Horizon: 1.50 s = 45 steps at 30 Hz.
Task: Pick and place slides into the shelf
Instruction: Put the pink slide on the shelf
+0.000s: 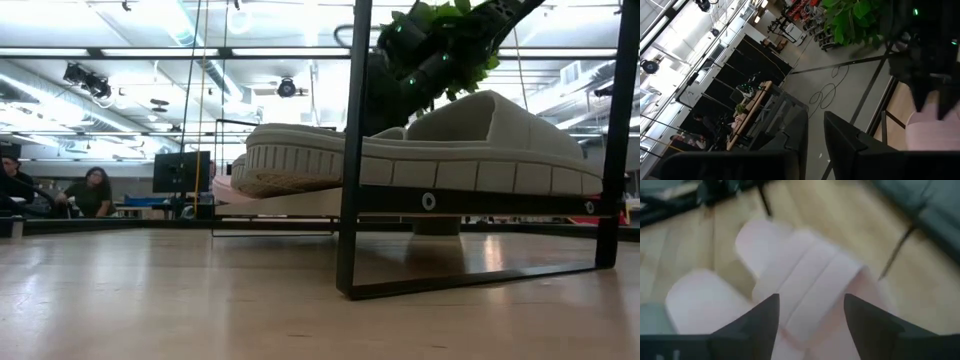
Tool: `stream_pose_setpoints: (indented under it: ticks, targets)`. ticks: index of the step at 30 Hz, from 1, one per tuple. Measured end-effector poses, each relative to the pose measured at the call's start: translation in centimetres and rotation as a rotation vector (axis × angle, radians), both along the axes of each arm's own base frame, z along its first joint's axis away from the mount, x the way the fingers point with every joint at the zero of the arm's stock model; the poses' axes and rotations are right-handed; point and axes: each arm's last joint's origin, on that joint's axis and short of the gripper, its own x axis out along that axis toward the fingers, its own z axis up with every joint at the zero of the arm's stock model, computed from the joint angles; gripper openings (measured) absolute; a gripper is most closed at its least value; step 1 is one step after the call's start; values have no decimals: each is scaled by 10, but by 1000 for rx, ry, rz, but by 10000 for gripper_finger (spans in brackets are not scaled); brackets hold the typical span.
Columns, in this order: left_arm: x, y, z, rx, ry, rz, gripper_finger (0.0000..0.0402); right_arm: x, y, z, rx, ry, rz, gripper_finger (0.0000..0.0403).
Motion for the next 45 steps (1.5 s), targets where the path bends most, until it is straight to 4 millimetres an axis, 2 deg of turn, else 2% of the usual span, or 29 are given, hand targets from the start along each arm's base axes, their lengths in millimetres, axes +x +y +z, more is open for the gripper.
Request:
stream_pose_setpoints:
  ticks: [5, 9, 13, 15, 20, 24, 30, 34, 40, 45]
  targets:
    - [0, 1, 0, 0, -1, 4, 70, 6, -4, 6, -62, -83, -23, 175]
    - [1, 3, 0, -1, -2, 11, 73, 9, -3, -2, -76, -55, -51, 105]
    - [1, 3, 0, -1, -2, 11, 70, 11, -1, -1, -120, -48, -89, 28]
    - [1, 3, 0, -1, -2, 11, 66, 11, -2, -1, -144, -42, -111, 9]
    - [1, 3, 0, -1, -2, 11, 62, 13, 1, 0, -192, -30, -192, 5]
    - [1, 3, 0, -1, -2, 11, 65, 16, 10, -1, -203, -28, -183, 4]
    - [1, 3, 0, -3, -6, 11, 66, 26, 20, -14, -189, -2, -155, 2]
    - [1, 3, 0, -3, -6, 11, 61, 35, 20, -23, -197, 25, -162, 2]
    - [1, 3, 0, -12, -4, 3, 64, 55, 15, -21, -206, 25, -157, 1]
    - [1, 3, 0, -18, 1, -4, 68, 68, 11, -24, -212, 128, -117, 0]
